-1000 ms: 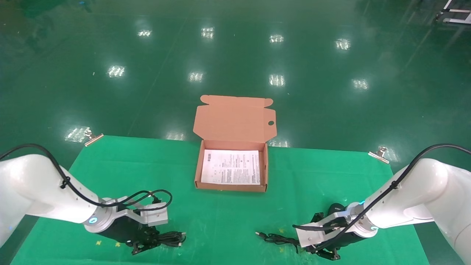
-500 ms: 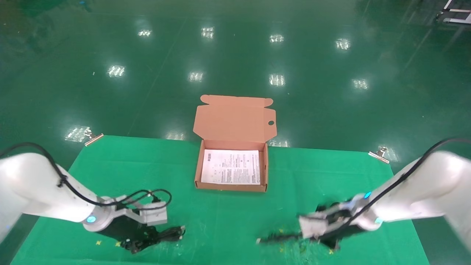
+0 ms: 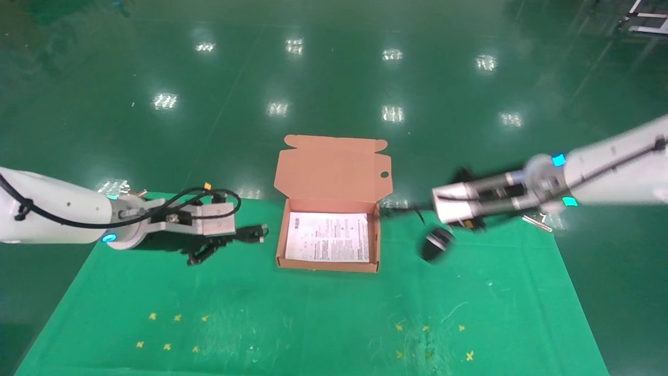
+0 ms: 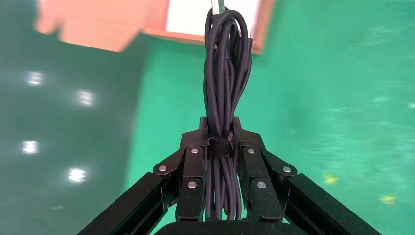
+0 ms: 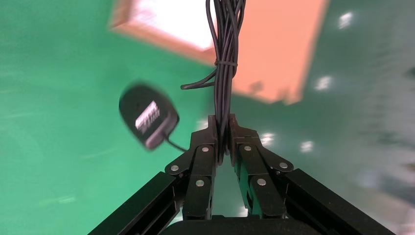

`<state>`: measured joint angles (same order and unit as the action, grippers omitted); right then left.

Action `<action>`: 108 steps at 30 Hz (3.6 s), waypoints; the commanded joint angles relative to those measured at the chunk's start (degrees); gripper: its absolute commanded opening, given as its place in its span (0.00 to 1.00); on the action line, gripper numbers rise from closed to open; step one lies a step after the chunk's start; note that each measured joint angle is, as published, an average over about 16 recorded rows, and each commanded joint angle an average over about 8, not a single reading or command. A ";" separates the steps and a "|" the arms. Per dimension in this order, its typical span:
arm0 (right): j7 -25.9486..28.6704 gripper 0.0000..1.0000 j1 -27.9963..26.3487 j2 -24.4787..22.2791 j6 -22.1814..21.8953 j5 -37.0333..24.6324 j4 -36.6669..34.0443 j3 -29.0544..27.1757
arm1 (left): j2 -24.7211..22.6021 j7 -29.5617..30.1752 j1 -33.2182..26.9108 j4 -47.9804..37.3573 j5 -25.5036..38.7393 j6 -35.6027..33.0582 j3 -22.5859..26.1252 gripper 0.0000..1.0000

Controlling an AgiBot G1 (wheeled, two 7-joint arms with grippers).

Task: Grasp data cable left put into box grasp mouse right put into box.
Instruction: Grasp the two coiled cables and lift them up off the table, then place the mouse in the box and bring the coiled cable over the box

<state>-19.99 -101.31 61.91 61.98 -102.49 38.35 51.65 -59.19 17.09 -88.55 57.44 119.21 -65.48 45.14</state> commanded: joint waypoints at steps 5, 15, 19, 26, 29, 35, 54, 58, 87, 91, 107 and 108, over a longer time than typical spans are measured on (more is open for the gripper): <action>-0.87 0.00 -5.08 3.49 -1.24 0.57 4.02 -1.11 | -1.07 6.19 -1.22 7.76 5.98 1.70 0.54 0.00; -6.46 0.00 -11.30 11.41 -4.19 1.99 -2.03 -2.37 | -4.74 9.75 -5.46 7.72 12.44 4.18 0.66 0.00; -8.27 0.00 -12.49 13.08 -4.69 2.61 -3.54 -2.75 | -5.02 10.15 -6.05 8.18 13.37 4.46 0.71 0.00; -9.03 0.00 -11.63 13.99 -5.61 2.95 -4.27 -2.62 | -3.44 11.41 -4.92 9.03 14.69 4.83 0.58 0.00; -8.98 0.00 -10.51 14.37 -6.34 2.79 -5.09 -2.17 | -2.08 12.71 -3.93 9.93 15.49 4.71 0.37 0.00; -9.05 0.00 -7.93 15.32 -7.51 3.48 -7.26 -1.17 | 0.07 15.97 -2.21 12.30 17.83 3.21 0.33 0.00; -9.67 0.00 -0.63 16.63 -11.62 12.44 -8.98 6.24 | 2.11 22.37 -0.48 16.59 22.04 -0.83 0.34 0.00; -9.31 0.00 0.64 16.72 -12.85 14.65 -8.15 8.55 | 2.13 22.46 -0.45 16.70 22.10 -0.88 0.34 0.00; 0.86 0.00 12.35 16.14 -31.22 39.96 -16.12 13.14 | 2.13 22.52 -0.43 16.76 22.14 -0.91 0.34 0.00; 1.38 0.00 13.28 16.08 -31.36 42.26 -18.09 12.93 | 2.13 22.52 -0.43 16.76 22.14 -0.91 0.34 0.00; 1.75 1.00 14.91 15.77 -29.78 46.70 -20.10 13.08 | 2.14 22.51 -0.41 16.74 22.12 -0.95 0.34 0.00; 1.75 1.00 14.94 15.63 -29.76 46.73 -19.90 13.06 | 2.12 22.51 -0.41 16.74 22.10 -0.94 0.34 0.00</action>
<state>-18.36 -86.25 77.22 32.17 -55.73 19.06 64.64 -57.39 39.20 -88.95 73.93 140.95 -66.34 45.60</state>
